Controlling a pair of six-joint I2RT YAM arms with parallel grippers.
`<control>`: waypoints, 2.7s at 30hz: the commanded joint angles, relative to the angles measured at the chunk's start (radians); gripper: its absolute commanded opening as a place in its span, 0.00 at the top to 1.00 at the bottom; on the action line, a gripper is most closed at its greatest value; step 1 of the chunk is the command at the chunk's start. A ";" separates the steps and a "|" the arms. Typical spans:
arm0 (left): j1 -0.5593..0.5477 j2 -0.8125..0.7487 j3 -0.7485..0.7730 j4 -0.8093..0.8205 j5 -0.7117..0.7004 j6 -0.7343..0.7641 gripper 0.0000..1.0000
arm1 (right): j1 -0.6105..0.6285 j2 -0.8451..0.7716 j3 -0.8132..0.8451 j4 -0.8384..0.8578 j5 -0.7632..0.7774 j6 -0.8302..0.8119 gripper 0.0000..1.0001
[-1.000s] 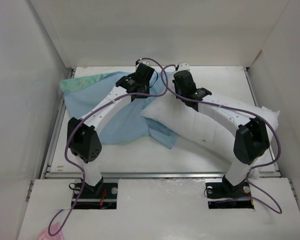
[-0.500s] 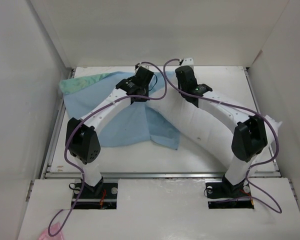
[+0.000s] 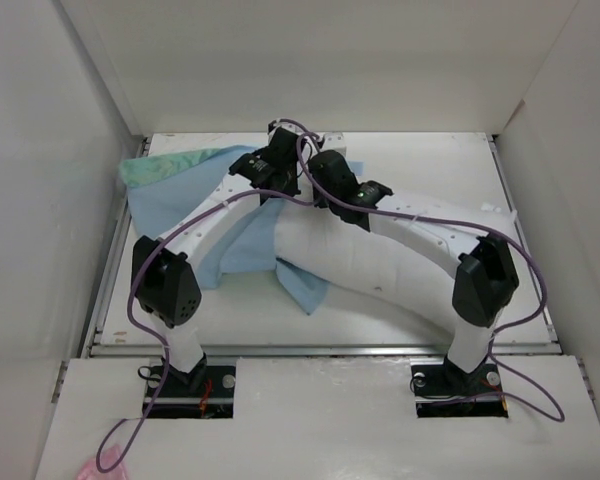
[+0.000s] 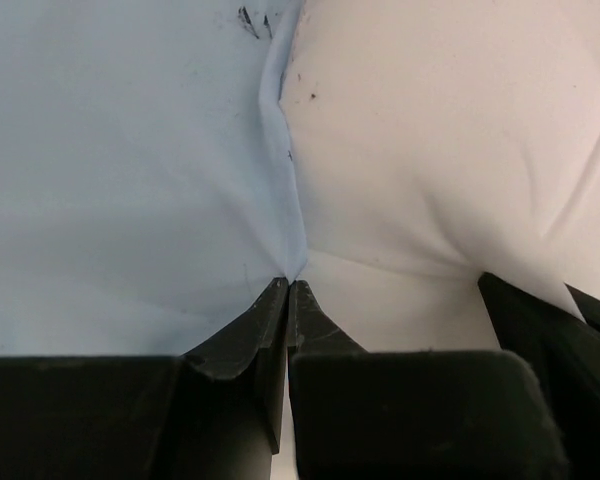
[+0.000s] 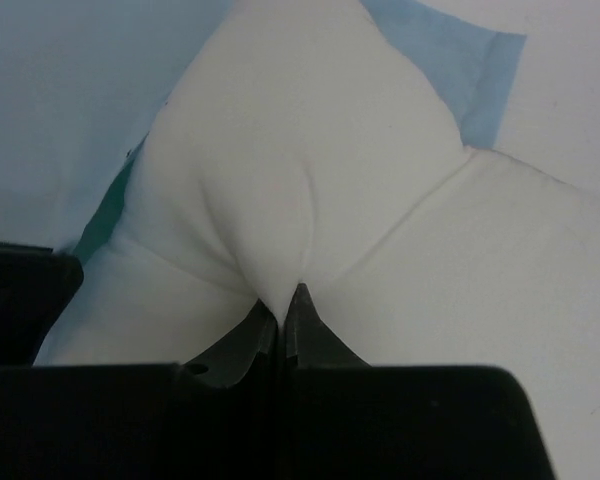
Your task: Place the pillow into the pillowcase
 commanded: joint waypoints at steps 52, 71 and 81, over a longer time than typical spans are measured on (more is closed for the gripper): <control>0.011 -0.248 -0.091 -0.182 -0.159 -0.212 0.12 | 0.026 -0.221 -0.459 0.522 -0.267 -0.171 0.33; 0.163 -0.090 -0.148 0.000 0.148 -0.003 0.32 | -0.151 0.068 0.014 0.315 -0.682 -0.363 0.00; 0.173 -0.125 -0.206 -0.027 0.085 -0.058 1.00 | -0.151 0.329 0.161 0.260 -1.051 -0.496 0.33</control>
